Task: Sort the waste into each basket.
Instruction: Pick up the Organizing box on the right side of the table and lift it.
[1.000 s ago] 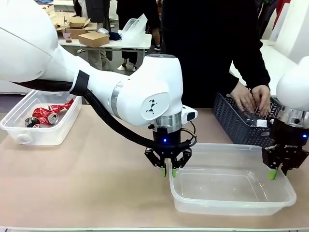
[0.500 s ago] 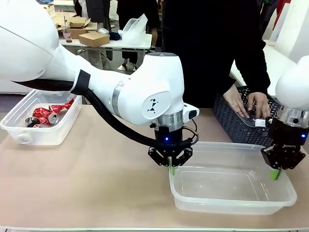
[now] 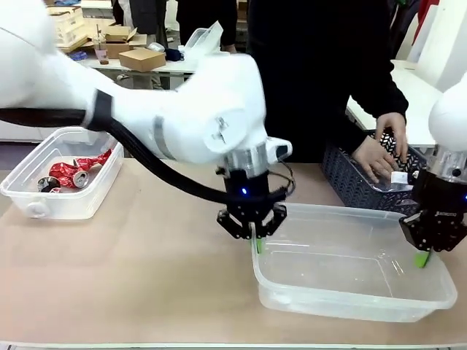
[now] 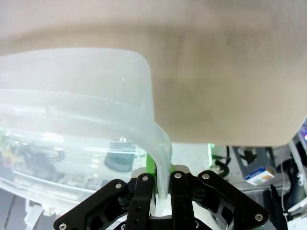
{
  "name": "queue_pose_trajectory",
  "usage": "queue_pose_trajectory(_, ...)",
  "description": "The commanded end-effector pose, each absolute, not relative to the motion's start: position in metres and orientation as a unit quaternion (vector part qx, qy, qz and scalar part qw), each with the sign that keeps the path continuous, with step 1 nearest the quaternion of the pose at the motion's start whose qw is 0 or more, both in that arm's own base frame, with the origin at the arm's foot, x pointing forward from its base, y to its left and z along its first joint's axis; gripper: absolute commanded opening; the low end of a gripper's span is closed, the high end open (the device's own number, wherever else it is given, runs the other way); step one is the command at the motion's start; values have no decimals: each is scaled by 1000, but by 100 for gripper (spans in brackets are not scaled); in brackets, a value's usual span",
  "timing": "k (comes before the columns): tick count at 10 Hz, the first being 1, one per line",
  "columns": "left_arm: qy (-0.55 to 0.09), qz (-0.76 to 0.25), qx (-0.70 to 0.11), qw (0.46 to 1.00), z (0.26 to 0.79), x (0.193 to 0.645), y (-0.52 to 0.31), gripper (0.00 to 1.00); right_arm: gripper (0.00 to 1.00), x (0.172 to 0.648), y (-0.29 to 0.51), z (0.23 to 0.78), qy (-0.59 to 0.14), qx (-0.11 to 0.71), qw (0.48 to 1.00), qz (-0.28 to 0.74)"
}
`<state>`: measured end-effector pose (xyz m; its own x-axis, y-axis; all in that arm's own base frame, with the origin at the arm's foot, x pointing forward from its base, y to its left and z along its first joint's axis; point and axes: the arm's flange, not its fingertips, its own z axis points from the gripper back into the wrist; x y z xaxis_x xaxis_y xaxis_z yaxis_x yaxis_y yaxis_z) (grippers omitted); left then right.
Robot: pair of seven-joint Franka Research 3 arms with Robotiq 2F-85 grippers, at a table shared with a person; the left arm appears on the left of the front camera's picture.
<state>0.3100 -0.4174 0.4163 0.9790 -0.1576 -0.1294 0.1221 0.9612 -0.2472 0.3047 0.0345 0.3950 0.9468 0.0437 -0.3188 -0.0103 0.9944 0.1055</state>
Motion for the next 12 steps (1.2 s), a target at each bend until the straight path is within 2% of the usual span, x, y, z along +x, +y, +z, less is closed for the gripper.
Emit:
queue_pose_trajectory(1,73,-41,-135,987,476,298,-348,0,0,304,48,443,182,31,982,28)
queue_pose_trajectory(4,-6,22,-140,990,531,276,-296,0,0,348,91,524,181,39,981,54)
queue_pose_trajectory(6,-12,39,-143,989,561,276,-249,0,0,373,139,550,195,51,975,94)
queue_pose_trajectory(8,-1,42,-147,988,591,281,-194,0,0,379,182,545,190,71,973,112)
queue_pose_trajectory(10,10,67,-137,988,605,305,-150,0,0,365,210,536,178,96,974,104)
queue_pose_trajectory(12,49,86,-141,985,596,358,-123,0,0,336,210,532,157,105,977,98)
